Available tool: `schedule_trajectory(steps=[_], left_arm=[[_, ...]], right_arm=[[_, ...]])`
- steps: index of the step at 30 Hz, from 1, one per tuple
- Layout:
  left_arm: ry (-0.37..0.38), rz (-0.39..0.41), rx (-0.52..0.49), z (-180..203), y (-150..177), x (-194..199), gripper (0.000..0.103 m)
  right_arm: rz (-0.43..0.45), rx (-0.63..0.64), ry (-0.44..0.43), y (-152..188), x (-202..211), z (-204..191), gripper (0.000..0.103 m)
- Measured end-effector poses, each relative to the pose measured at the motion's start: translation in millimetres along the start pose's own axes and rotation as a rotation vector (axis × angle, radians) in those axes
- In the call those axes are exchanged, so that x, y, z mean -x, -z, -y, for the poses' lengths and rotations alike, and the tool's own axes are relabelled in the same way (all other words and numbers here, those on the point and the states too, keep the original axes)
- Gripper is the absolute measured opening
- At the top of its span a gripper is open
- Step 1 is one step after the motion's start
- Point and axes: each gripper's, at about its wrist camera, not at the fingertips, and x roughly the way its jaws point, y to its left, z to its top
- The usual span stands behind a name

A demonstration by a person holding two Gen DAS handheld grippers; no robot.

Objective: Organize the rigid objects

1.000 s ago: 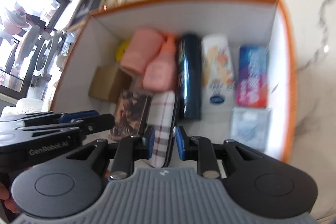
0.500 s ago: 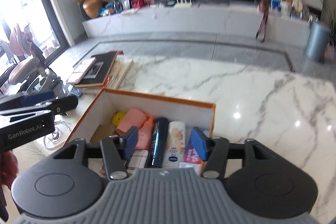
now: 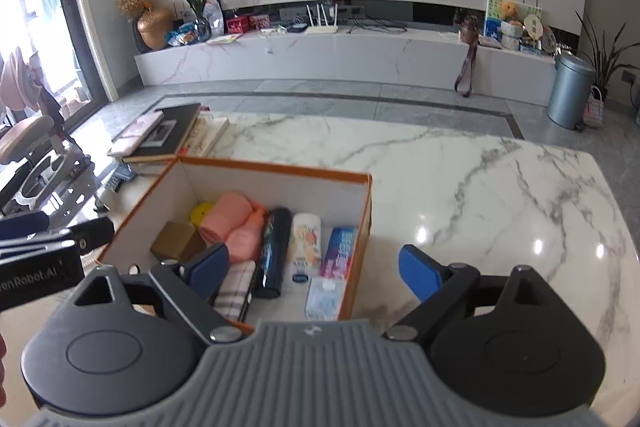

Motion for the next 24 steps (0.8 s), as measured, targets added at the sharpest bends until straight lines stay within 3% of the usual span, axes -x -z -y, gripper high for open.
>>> schedule_trajectory(steps=[8, 24], left_arm=[[-0.014, -0.122, 0.015, -7, 19, -18, 0.1], [-0.009, -0.196, -0.009, -2, 25, -39, 0.099]], right_arm=[[-0.042, -0.031, 0.033, 18, -15, 3, 0.092], [-0.094, -0.011, 0.066, 24, -40, -2, 0.093]])
